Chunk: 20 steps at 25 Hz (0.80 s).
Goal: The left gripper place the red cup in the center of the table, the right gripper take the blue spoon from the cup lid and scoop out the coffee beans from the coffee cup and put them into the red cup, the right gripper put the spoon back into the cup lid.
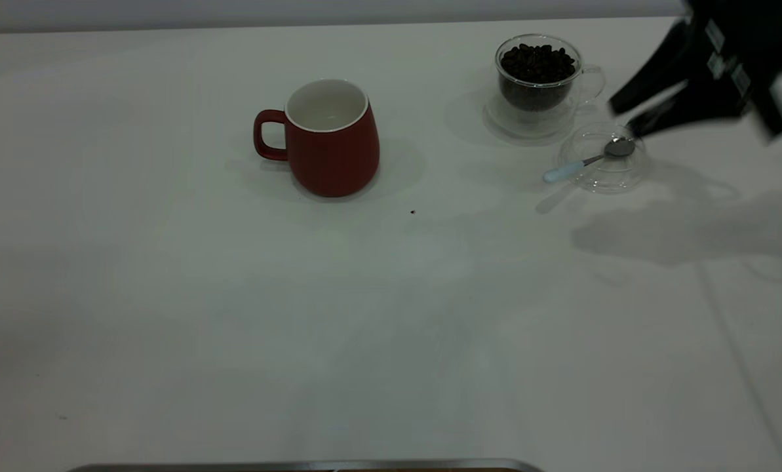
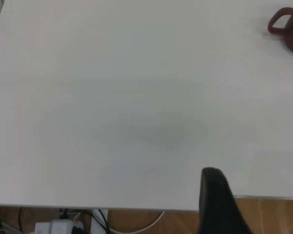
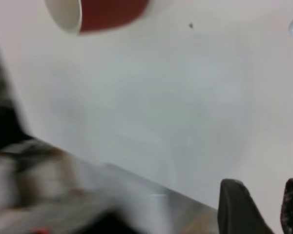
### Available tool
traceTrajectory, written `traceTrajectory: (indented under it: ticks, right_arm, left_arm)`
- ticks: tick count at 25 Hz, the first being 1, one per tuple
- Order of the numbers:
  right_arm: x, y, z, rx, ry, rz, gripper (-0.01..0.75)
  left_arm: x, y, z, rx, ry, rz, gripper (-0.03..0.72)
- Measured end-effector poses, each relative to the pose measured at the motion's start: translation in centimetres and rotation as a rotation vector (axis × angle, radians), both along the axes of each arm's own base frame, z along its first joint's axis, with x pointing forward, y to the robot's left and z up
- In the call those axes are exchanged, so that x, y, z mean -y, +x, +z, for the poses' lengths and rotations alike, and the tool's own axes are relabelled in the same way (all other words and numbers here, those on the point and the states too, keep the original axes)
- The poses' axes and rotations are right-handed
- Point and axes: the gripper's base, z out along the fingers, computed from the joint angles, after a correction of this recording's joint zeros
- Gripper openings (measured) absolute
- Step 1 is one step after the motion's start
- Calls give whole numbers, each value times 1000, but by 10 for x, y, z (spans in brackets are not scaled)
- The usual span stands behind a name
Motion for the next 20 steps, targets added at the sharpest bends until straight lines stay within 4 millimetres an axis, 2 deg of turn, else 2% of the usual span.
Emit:
traceTrajectory:
  ticks: [3, 5, 9, 13, 15, 17, 20]
  right_arm:
    - [-14, -16, 76, 152, -194, 100, 263]
    - [-15, -36, 125, 240, -317, 120, 263]
    - [-3, -89, 183, 276, -530, 114, 263]
    - [2, -160, 215, 338, -668, 62, 263]
    - [0, -196, 217, 393, -691, 33, 263]
    - [-3, -229, 212, 436, -694, 12, 263]
    - [-6, -273, 192, 470, -691, -43, 263]
  left_arm:
    - [0, 0, 0, 0, 0, 0, 467]
    - [0, 0, 0, 0, 0, 0, 467]
    - [0, 0, 0, 0, 0, 0, 467]
    - [0, 0, 0, 0, 0, 0, 467]
    - [0, 0, 0, 0, 0, 0, 467]
    - [0, 0, 0, 0, 2, -2, 467]
    - [0, 0, 0, 0, 2, -2, 467]
